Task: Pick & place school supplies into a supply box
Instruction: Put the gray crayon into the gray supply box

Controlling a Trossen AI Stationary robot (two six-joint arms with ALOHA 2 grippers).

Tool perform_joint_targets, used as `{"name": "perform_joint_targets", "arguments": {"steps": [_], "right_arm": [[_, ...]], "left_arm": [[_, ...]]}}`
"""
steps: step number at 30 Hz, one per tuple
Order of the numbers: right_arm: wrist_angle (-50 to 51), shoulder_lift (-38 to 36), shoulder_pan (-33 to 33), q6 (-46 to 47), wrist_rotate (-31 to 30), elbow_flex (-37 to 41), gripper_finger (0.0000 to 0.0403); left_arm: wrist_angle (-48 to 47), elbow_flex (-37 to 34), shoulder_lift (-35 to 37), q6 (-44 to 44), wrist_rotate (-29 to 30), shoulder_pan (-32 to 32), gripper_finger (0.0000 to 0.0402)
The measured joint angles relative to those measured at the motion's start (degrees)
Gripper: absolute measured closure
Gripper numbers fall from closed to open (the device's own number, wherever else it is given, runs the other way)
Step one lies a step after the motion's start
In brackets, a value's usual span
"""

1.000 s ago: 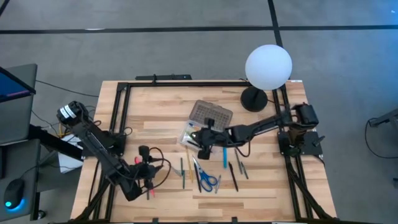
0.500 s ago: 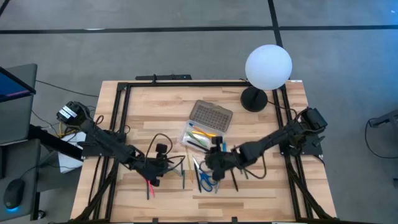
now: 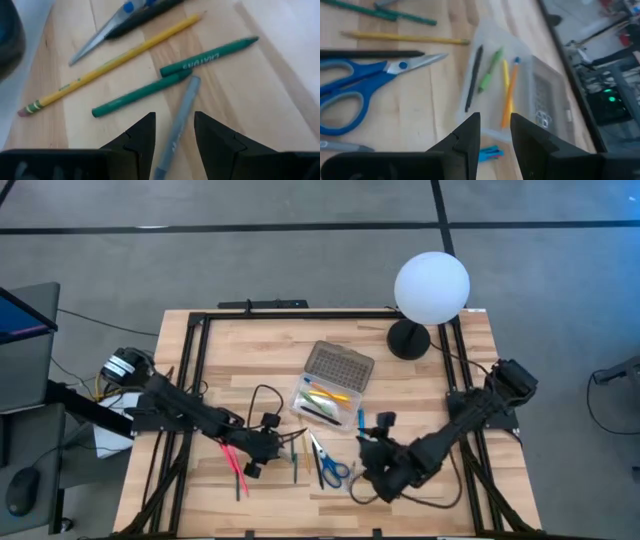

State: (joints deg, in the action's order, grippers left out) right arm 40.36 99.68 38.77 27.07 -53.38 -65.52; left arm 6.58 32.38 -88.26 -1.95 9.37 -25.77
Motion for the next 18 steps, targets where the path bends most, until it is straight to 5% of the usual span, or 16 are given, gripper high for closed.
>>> {"name": "perform_joint_targets", "arguments": {"steps": [12, 18], "right_arm": [[9.1, -1.9, 5.6, 12.0, -7.9, 0.0, 0.0301], [9.1, -1.9, 5.2, 12.0, -8.2, 0.0, 0.0301]], "left_arm": [[0.5, 0.1, -3.3, -1.5, 1.4, 0.1, 0.0273], [-0.4, 0.2, -3.4, -1.6, 1.4, 0.1, 0.0317]]}}
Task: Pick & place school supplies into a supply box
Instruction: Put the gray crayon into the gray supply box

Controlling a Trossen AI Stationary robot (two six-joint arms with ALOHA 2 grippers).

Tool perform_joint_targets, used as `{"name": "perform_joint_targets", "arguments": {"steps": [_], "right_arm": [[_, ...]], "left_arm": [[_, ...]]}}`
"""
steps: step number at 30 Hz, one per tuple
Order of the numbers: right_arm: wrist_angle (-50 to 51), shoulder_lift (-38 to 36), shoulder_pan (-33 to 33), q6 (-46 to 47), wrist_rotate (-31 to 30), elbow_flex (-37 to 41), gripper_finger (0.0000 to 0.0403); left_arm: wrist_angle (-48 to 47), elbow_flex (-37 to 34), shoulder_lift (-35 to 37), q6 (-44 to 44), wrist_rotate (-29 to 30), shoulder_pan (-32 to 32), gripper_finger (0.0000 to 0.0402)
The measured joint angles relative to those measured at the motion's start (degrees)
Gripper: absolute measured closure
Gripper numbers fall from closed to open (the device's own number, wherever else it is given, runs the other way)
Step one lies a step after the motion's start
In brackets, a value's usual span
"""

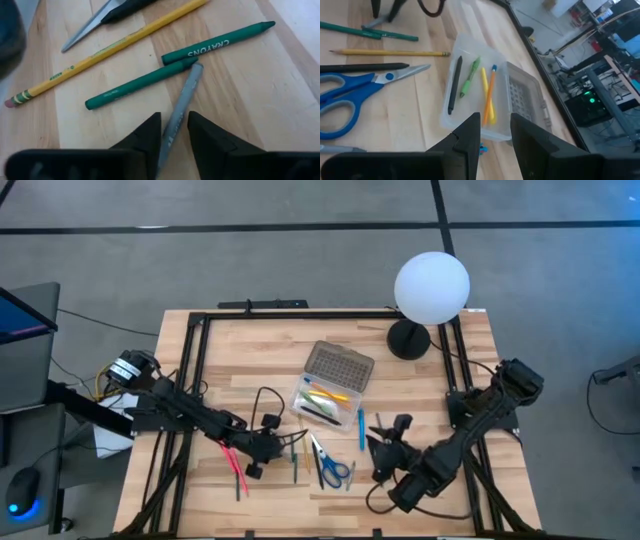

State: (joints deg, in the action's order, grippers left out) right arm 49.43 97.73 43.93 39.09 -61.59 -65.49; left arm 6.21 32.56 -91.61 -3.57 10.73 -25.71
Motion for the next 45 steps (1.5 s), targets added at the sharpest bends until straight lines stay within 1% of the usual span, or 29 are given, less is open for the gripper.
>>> {"name": "perform_joint_targets", "arguments": {"steps": [5, 9, 12, 17, 20, 26, 29, 35, 38, 40, 43, 45], "right_arm": [[0.0, 0.0, -0.9, 0.6, 0.1, 0.0, 0.0301], [0.0, 0.0, -1.0, 0.6, 0.1, 0.0, 0.0301], [0.0, 0.0, -1.0, 0.6, 0.1, 0.0, 0.0301], [-0.1, 0.0, -1.0, 0.6, 0.1, 0.0, 0.0301], [-0.1, 0.0, -1.0, 0.6, 0.1, 0.0, 0.0301], [-0.1, 0.0, -1.0, 0.6, 0.2, 0.0, 0.0301], [-0.1, 0.1, -1.0, 0.6, 0.2, 0.0, 0.0301], [-0.2, 0.1, -1.0, 0.6, 0.1, 0.0, 0.0301], [-0.2, 0.1, -1.3, 0.6, 0.1, 0.0, 0.0301], [-0.3, 0.1, -1.5, 0.9, 0.1, 0.0, 0.0301], [-0.3, 0.1, -2.3, 1.0, 0.2, 0.0, 0.0301], [-0.4, 0.1, -2.7, 1.0, 0.2, 0.0, 0.0301]], "left_arm": [[-0.5, 0.0, 0.0, 0.0, -0.4, 0.0, 0.0369], [-0.6, 0.0, 0.0, 0.0, -0.9, 0.0, 0.0391], [-0.7, 0.0, 0.0, -0.5, -1.0, 0.0, 0.0387], [-0.6, 0.0, -0.1, -0.7, -1.0, 0.1, 0.0356], [-0.6, 0.0, -0.1, -0.7, -1.0, 0.1, 0.0348], [-0.2, -0.1, -0.1, -0.9, -1.1, 0.1, 0.0354], [-0.5, -0.1, -0.1, -2.8, -1.5, 0.1, 0.0361], [-1.3, 0.1, -0.1, -4.3, -4.1, 0.2, 0.0371], [-4.7, 1.6, -0.1, -4.4, -6.2, 0.6, 0.0372], [-8.9, 3.1, -0.1, -5.4, -7.2, 1.0, 0.0371], [-14.2, 4.8, -0.1, -6.2, -7.9, 0.9, 0.0369], [-15.7, 5.4, -0.1, -6.2, -8.1, 0.9, 0.0369]]}}
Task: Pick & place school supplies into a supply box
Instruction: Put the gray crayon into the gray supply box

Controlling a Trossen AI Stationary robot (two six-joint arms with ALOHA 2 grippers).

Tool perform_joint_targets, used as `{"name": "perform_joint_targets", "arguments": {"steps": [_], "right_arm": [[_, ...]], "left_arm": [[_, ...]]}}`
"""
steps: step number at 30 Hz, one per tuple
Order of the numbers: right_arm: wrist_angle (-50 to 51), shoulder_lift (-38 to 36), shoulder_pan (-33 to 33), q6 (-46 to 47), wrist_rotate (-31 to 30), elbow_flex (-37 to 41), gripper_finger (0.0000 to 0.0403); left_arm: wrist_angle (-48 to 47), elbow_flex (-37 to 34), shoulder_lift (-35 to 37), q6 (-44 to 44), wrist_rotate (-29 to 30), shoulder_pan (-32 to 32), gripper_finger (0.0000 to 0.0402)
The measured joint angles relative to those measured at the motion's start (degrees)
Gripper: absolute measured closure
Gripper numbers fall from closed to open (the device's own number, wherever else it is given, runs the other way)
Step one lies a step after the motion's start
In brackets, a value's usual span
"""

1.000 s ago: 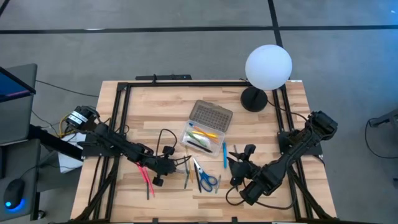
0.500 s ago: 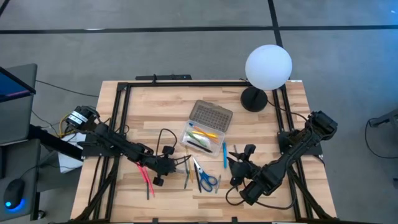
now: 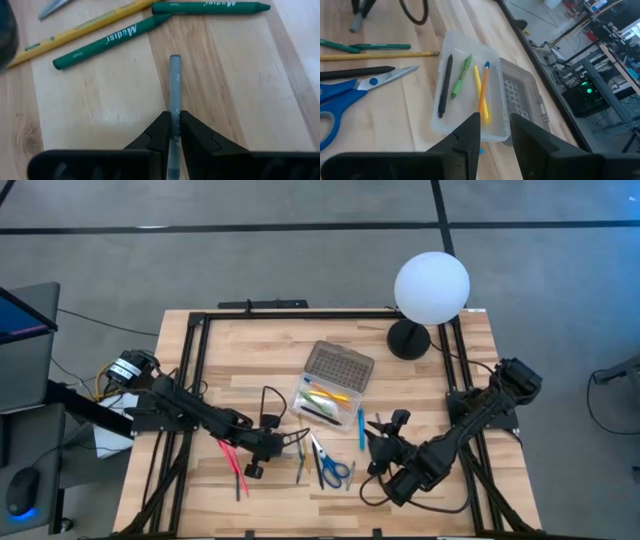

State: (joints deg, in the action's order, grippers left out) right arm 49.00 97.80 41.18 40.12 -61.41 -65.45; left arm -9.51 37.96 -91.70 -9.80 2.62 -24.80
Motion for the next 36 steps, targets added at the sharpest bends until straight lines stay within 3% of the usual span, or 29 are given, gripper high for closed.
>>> {"name": "perform_joint_targets", "arguments": {"steps": [16, 25, 32, 36], "right_arm": [[-0.4, 0.0, -0.8, 0.1, 1.0, 1.1, 0.0301], [-0.4, 0.0, -0.8, 0.1, 1.0, 1.1, 0.0301], [-0.4, 0.0, -0.8, 0.0, 1.0, 1.1, 0.0301], [-0.4, 0.0, -0.8, 0.0, 1.0, 1.1, 0.0301]], "left_arm": [[-5.9, 2.8, -0.1, 0.0, 0.0, -0.1, 0.0372], [-11.2, 2.9, 0.1, -2.4, -3.1, 1.1, 0.0381], [-13.2, 3.6, 0.0, -1.8, -1.2, 1.1, 0.0380], [-20.5, 6.6, -0.1, -1.9, 0.8, 1.1, 0.0387]]}}
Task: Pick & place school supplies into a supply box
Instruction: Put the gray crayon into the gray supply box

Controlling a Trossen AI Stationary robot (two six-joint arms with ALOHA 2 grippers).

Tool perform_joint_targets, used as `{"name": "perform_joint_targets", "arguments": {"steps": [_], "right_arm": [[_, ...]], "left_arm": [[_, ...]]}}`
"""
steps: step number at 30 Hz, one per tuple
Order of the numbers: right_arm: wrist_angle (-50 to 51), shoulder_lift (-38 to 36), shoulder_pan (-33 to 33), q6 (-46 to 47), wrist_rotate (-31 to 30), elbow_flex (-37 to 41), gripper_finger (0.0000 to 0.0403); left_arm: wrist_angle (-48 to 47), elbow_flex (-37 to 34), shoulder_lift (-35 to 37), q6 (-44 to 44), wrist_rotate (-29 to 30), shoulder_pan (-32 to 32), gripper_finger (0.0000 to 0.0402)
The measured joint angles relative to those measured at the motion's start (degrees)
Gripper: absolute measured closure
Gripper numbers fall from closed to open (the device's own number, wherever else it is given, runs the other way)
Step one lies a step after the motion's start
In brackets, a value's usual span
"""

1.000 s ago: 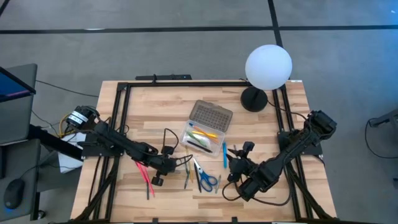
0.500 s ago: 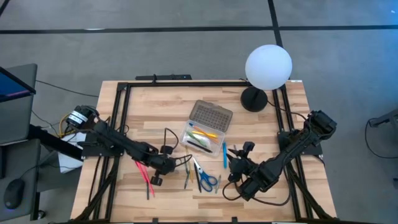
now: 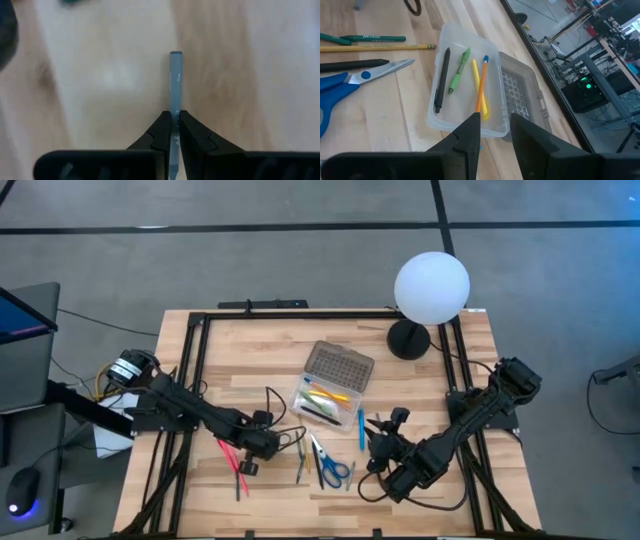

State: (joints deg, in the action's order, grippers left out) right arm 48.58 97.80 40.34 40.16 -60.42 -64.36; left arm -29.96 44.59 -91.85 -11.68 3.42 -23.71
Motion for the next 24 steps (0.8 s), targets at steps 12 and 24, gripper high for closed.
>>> {"name": "perform_joint_targets", "arguments": {"steps": [12, 24], "right_arm": [[0.0, 0.0, 0.0, 0.0, -0.1, 0.0, 0.0301], [0.0, 0.0, 0.0, 0.0, -0.1, 0.0, 0.0301]], "left_arm": [[-11.8, 4.2, -0.2, -2.4, 3.6, 0.1, 0.0394], [-11.2, 4.4, 0.0, -2.3, 14.8, 0.1, 0.0394]]}}
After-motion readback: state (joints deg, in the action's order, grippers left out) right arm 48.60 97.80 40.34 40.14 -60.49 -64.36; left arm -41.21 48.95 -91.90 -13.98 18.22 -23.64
